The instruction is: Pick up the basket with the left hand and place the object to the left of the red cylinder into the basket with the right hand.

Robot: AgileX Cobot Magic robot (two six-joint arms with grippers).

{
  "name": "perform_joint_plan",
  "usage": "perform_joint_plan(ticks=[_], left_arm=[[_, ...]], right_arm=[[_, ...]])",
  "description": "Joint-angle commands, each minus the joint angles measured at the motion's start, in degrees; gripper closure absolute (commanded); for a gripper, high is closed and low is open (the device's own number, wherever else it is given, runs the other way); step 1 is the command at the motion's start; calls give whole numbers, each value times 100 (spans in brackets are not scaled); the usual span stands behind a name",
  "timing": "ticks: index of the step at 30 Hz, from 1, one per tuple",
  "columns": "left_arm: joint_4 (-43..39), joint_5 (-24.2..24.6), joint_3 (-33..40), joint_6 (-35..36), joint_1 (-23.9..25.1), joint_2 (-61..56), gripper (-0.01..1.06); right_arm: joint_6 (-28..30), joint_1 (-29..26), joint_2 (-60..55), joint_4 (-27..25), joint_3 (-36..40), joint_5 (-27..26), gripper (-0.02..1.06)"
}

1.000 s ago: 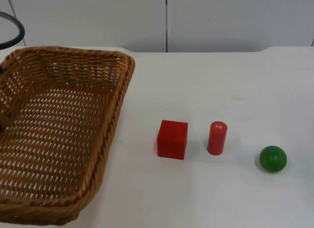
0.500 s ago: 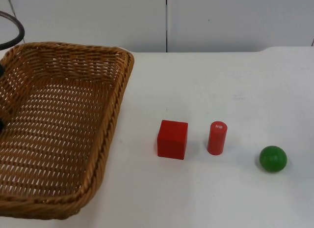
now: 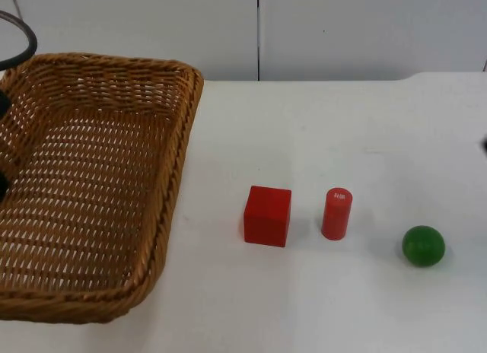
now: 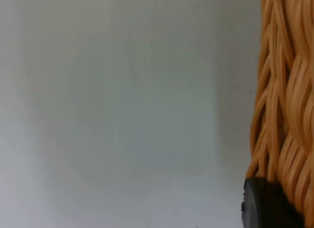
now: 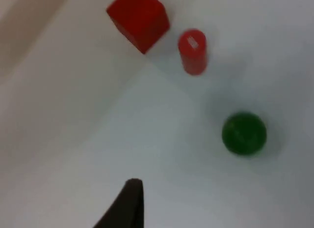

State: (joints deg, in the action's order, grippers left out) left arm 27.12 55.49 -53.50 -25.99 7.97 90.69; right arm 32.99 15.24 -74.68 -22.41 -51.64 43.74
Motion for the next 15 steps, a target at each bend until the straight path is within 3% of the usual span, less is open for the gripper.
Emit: perform_joint_plan(ticks=[1,7,15], left_arm=[[215,-67,10,-13,12,-90,105],[258,-77,10,-13,12,46,105],[320,-65,10,-13,12,264,105]], right_arm=[[45,592,-768,409,-673,-323,-1],[264,1407,-2154,760,-1915,-486,-1],[717,1763,-3644,730,-2938,-956,-1]])
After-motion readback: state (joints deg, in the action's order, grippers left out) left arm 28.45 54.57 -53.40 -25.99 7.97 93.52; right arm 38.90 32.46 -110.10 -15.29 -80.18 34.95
